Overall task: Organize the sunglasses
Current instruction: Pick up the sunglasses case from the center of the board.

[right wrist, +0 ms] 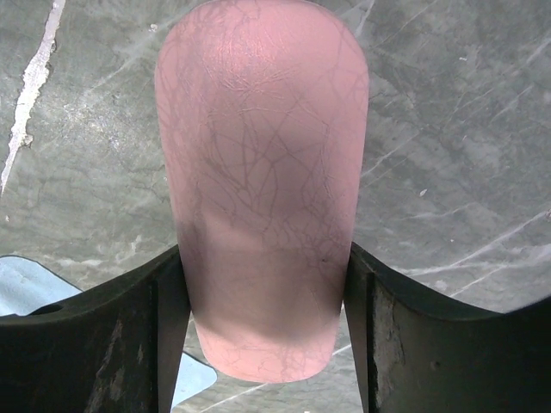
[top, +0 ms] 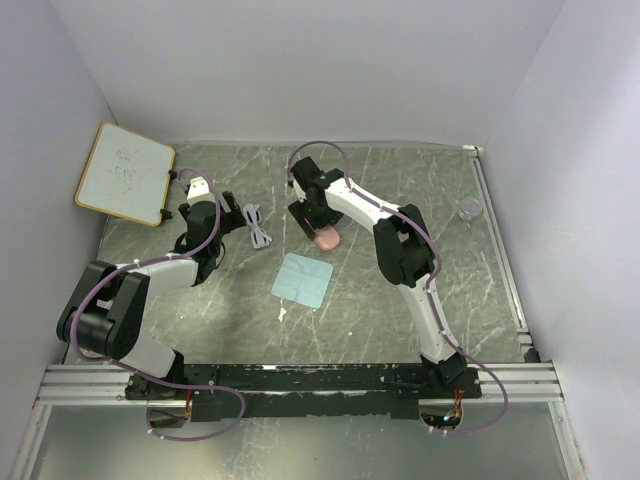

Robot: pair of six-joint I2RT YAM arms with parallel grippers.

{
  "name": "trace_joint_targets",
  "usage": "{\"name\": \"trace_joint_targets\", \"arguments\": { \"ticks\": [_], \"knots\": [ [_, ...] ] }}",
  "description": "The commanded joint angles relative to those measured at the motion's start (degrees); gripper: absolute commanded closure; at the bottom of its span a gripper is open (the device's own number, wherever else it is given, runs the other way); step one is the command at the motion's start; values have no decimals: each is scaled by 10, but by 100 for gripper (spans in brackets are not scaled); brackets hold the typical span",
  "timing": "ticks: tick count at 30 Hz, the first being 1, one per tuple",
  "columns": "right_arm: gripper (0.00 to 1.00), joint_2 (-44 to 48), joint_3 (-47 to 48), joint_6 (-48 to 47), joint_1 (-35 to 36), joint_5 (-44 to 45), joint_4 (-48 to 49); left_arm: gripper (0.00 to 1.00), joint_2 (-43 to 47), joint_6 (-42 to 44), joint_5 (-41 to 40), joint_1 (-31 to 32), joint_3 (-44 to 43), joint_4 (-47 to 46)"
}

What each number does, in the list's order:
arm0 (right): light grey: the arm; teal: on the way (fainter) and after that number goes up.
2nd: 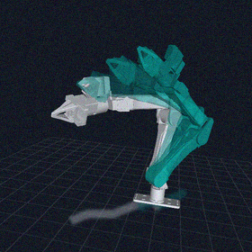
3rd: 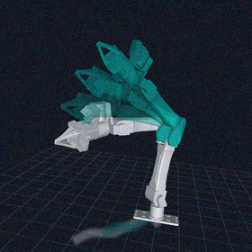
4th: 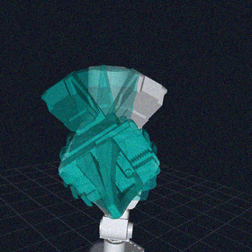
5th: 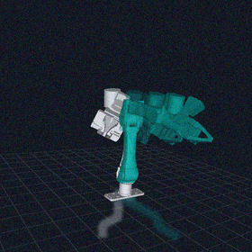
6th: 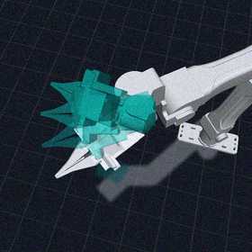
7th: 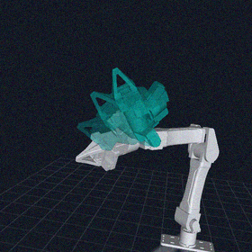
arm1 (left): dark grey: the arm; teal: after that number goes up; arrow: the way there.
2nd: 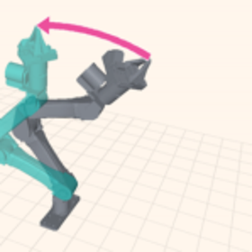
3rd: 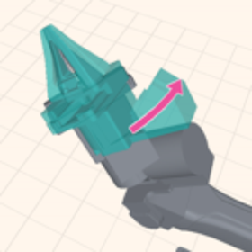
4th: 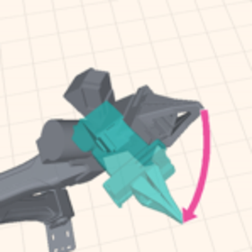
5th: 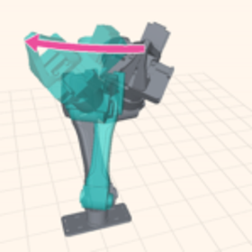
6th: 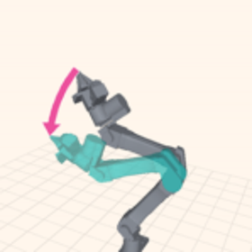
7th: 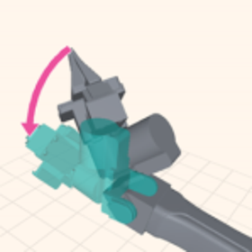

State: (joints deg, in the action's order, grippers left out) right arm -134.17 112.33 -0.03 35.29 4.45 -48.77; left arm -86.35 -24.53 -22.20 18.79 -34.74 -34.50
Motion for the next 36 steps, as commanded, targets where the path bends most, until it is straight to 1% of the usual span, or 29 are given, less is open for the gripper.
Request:
{"name": "trace_joint_targets", "arguments": {
  "ticks": [1, 4, 8, 10, 12, 14, 16, 19, 27, 36],
  "knots": [
    [37, -17, 11, -4, 3, -8, -10, 6, 11, -9, 13, -7, 6, -21],
    [38, -22, 12, -3, 4, -8, -12, 6, 12, -9, 14, -7, 6, -21],
    [43, -22, 10, -4, 6, -4, -11, 6, 12, -9, 14, -8, 6, -21],
    [52, -22, 10, -3, 7, -3, -12, 6, 11, -9, 15, -8, 6, -21],
    [59, -22, 10, -3, 7, -2, -11, 6, 10, -10, 15, -8, 6, -21],
    [71, -20, 8, -3, 7, -2, -9, 7, 11, -10, 16, -8, 6, -21],
    [80, -19, 7, -3, 7, -1, -8, 6, 10, -10, 16, -8, 6, -21],
    [100, -18, 8, -2, 8, 5, -6, 6, 10, -10, 16, -8, 6, -21],
    [100, -12, 5, 0, 8, 9, -1, 6, 9, -10, 17, -9, 6, -22],
    [100, 62, -55, -7, 7, 7, 67, 6, 9, -11, 17, -9, 6, -22]
  ]
}}
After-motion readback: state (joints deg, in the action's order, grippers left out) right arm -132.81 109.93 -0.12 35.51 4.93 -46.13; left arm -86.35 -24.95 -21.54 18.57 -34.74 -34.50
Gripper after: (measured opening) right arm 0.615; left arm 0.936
